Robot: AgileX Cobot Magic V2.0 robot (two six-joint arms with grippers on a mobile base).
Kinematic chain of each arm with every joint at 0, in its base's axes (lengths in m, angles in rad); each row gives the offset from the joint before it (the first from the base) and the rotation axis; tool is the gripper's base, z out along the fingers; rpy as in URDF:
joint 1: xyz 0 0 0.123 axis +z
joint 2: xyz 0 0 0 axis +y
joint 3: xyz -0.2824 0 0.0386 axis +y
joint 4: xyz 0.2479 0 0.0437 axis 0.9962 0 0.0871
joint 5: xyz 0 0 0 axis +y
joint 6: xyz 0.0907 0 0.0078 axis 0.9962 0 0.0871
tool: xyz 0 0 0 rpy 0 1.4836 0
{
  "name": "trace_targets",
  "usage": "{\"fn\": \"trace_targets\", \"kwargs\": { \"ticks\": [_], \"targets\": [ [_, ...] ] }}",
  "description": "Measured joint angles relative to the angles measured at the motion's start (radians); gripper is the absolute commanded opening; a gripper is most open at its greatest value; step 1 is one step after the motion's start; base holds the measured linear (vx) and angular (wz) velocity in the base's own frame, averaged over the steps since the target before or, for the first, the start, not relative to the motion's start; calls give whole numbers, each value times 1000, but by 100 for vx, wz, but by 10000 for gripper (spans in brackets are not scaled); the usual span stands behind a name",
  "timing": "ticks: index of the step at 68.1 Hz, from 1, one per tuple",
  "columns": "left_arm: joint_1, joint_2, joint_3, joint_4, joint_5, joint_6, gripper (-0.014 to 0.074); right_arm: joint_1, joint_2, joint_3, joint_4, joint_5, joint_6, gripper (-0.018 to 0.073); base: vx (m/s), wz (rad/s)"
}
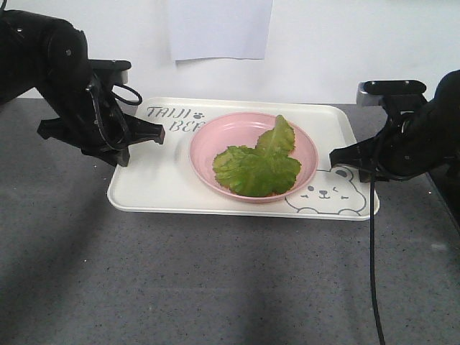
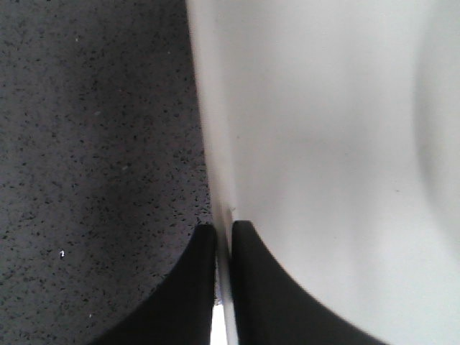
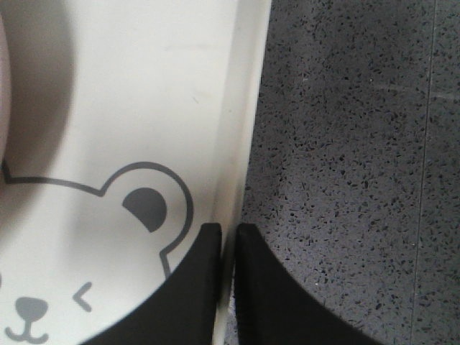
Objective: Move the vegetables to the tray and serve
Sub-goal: 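Hold the tray with both grippers while driving to another counter, then lower the tray with both grippers onto the counter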
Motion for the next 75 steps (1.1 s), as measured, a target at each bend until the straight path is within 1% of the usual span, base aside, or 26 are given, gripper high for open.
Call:
{"fn": "trace_targets", "kwargs": {
  "ticks": [75],
  "targets": [
    [0, 0, 0, 0, -1, 0, -6, 0, 0, 0, 0, 0, 0, -4, 0, 0]
  ]
}}
